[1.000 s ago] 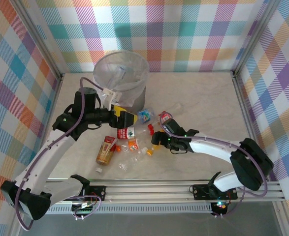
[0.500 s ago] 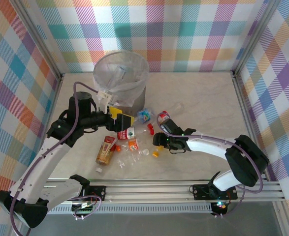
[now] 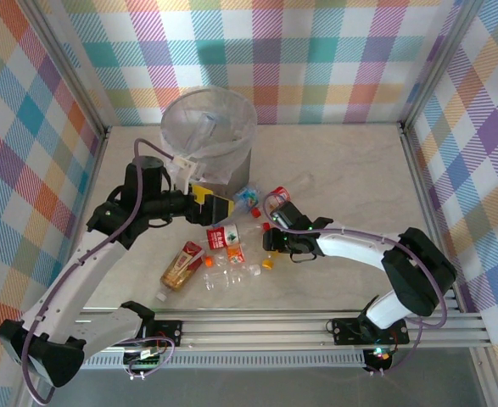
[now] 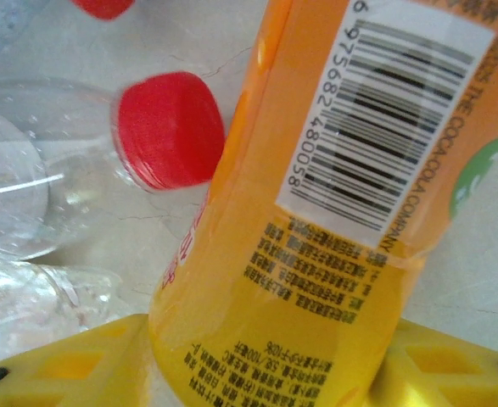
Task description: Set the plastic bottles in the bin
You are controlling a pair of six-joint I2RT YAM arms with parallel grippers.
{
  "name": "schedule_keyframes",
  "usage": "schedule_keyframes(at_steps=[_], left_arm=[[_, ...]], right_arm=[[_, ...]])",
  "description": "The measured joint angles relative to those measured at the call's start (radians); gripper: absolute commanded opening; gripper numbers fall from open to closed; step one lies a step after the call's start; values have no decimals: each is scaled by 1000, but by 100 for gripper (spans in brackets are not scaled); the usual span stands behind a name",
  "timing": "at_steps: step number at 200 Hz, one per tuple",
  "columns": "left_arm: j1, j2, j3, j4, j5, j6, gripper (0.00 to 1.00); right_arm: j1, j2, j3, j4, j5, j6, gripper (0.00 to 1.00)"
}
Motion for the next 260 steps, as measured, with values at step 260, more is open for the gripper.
schedule_keyframes(at_steps=[260], left_arm=[[-60, 314, 163, 144, 65, -208, 97]], right_arm=[[-21, -391, -21, -29, -27, -446, 56]])
